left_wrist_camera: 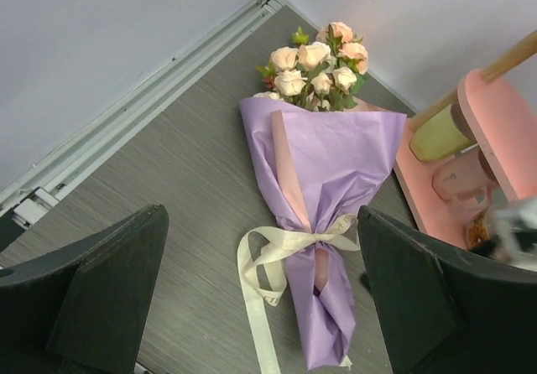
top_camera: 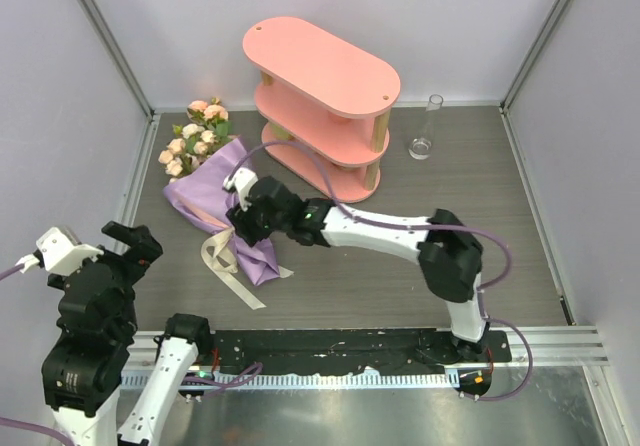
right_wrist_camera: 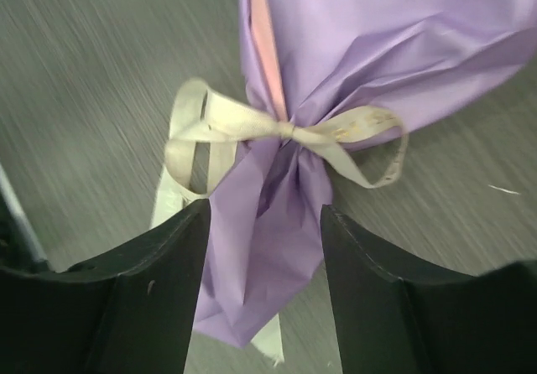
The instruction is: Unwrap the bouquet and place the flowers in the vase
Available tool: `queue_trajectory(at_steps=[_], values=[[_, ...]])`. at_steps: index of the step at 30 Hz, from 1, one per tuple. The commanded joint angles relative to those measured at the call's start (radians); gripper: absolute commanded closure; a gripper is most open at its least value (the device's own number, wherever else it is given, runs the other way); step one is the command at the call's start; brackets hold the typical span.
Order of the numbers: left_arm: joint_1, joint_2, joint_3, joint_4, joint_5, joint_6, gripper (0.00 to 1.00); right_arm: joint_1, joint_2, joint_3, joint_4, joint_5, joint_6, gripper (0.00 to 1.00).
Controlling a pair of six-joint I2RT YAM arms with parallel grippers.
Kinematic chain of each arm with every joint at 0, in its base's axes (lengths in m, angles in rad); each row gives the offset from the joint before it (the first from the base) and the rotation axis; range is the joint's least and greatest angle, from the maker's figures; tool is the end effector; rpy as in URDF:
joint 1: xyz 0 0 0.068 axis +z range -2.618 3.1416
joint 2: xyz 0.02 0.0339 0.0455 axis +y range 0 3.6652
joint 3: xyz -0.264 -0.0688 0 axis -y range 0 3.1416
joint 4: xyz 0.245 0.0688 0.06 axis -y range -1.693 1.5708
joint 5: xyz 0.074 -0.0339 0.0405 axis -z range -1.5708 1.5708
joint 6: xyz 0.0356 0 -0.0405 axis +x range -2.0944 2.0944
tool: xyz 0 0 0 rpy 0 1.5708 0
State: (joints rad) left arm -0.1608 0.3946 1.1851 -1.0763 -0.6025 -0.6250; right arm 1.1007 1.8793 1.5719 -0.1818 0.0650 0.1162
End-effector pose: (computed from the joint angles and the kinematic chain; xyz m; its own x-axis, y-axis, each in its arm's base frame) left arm 0.0083 0.0191 0.4022 0.0112 -0.4902 -0.8715 -0.4911 0.7566 -0.4318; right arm 0.2052 0.3988 0.2966 -0.3116 -0.3578 -0.8803 -0.8332 0.5483 0.0720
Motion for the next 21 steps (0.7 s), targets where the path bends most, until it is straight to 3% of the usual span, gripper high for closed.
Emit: queue_trajectory(at_steps=[1,11,21], values=[[-0.032,-0.046,-0.048,0.013,-0.008,0.027,0.00,0.042,0.110,0.043,0.186,-0.105,-0.175,0.40],[-0.051,-0.105,-0.064,0.041,0.148,0.068,0.00,0.100,0.339,0.227,0.200,-0.071,-0.323,0.37],[-0.052,-0.077,-0.084,0.064,0.219,0.058,0.01,0.123,0.308,0.218,0.240,0.041,-0.368,0.38]])
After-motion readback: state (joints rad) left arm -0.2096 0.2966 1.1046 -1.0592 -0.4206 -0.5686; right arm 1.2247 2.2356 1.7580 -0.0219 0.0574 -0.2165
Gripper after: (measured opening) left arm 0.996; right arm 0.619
